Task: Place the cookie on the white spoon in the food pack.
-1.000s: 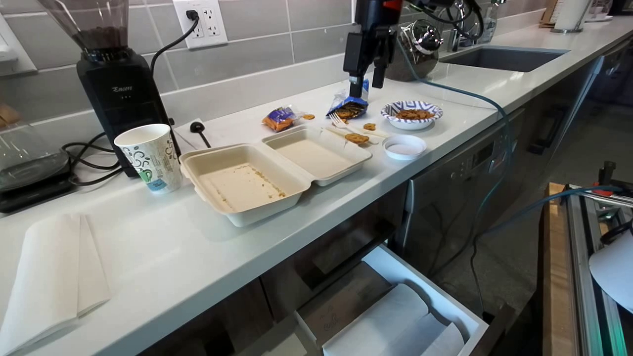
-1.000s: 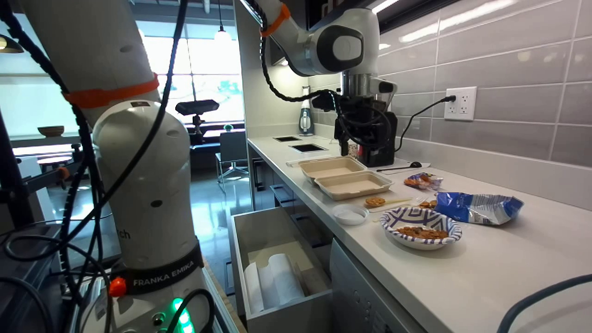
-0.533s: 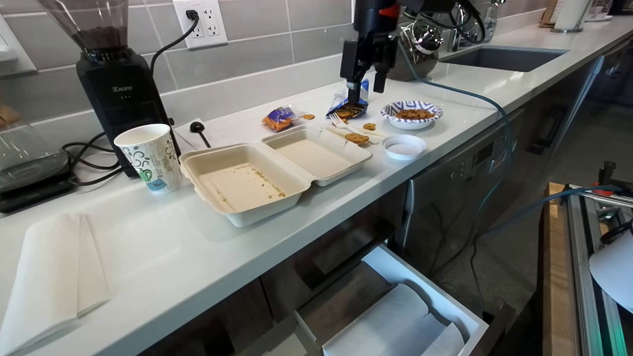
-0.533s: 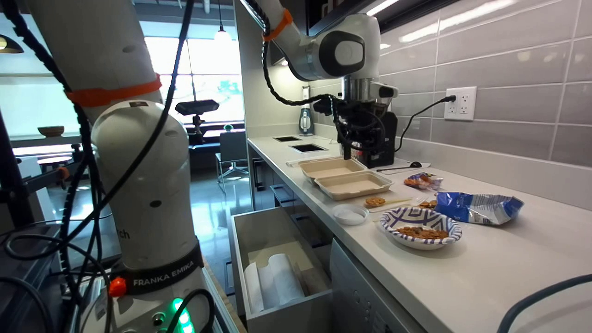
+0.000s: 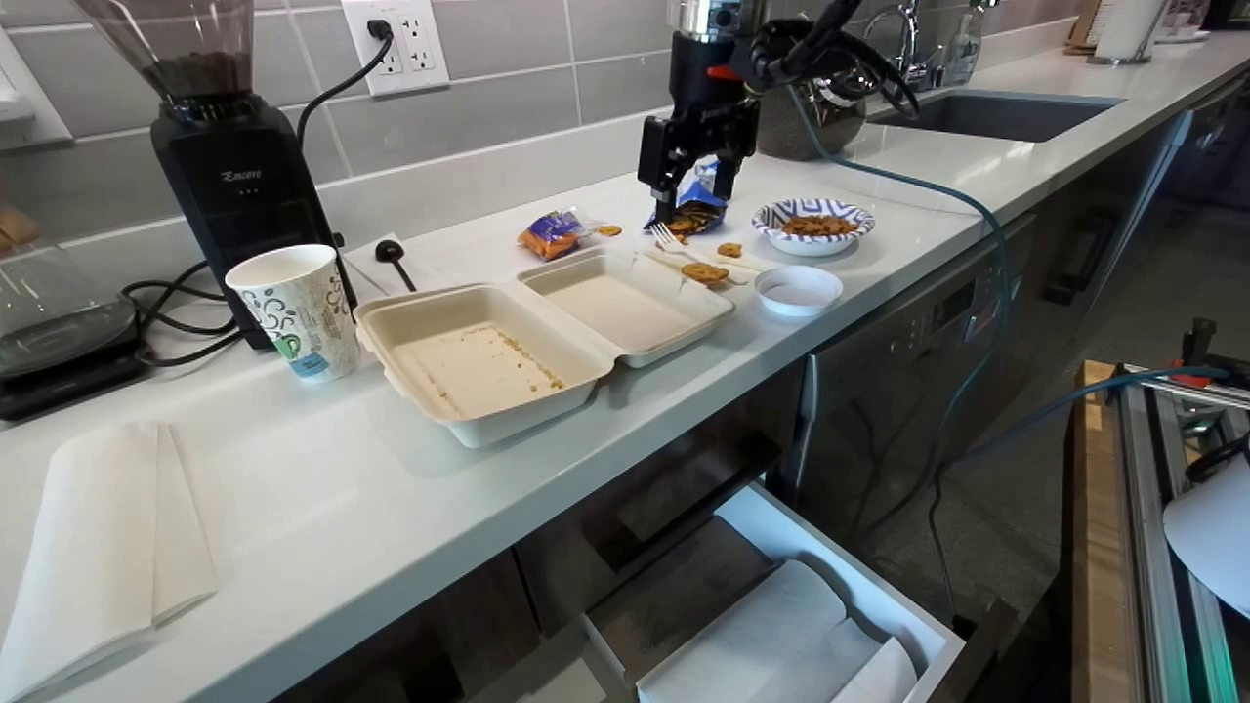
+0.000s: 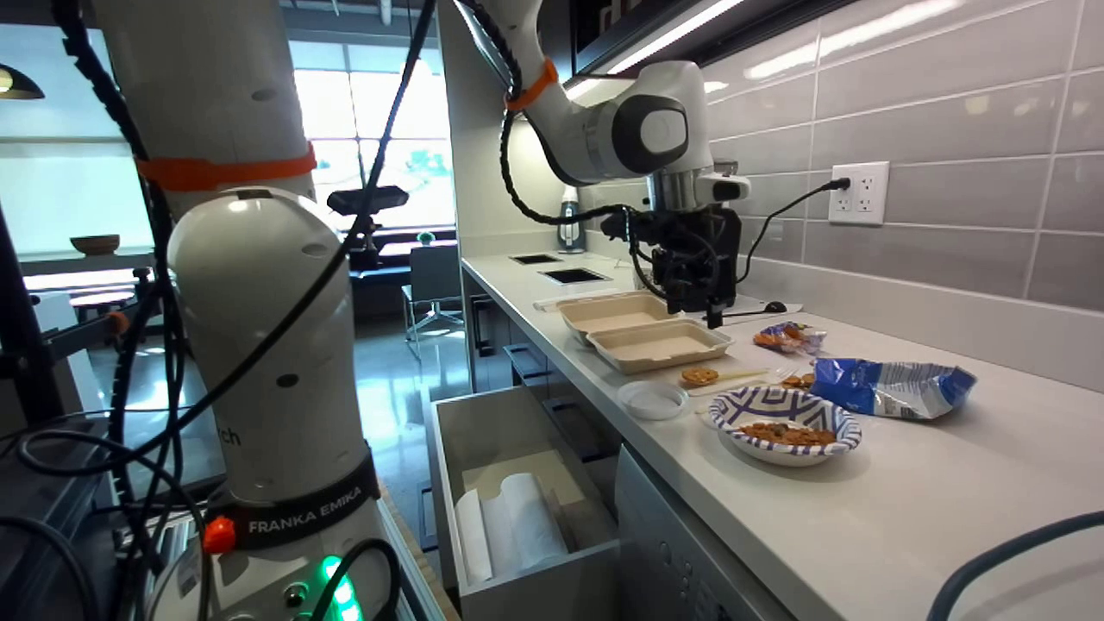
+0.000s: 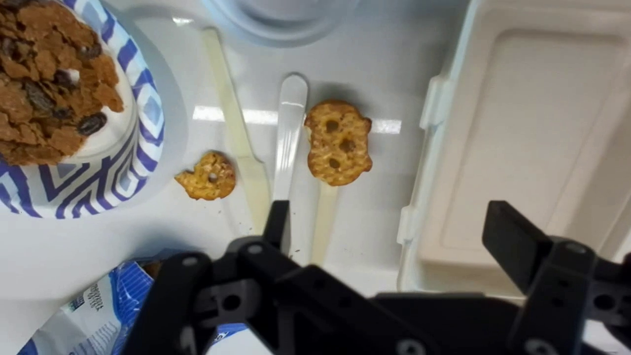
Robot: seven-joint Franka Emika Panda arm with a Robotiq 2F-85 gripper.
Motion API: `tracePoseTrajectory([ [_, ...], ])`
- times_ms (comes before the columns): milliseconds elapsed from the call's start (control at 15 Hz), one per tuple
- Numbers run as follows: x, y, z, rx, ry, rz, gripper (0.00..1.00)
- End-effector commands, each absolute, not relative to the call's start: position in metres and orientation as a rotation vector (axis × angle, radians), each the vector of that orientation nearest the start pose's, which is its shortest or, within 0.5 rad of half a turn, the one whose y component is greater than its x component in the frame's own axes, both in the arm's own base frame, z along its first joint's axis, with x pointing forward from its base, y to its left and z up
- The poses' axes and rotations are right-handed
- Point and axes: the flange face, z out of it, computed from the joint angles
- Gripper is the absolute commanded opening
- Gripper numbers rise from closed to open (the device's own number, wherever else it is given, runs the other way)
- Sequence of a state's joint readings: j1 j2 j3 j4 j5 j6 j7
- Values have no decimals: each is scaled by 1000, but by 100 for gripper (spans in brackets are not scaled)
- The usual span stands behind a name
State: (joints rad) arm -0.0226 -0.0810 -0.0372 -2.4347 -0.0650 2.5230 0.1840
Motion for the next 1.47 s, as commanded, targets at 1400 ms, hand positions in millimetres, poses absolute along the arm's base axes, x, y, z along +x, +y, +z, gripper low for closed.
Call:
tracePoseTrajectory([
  [1400, 545, -58, 297, -3164, 472, -181, 80],
])
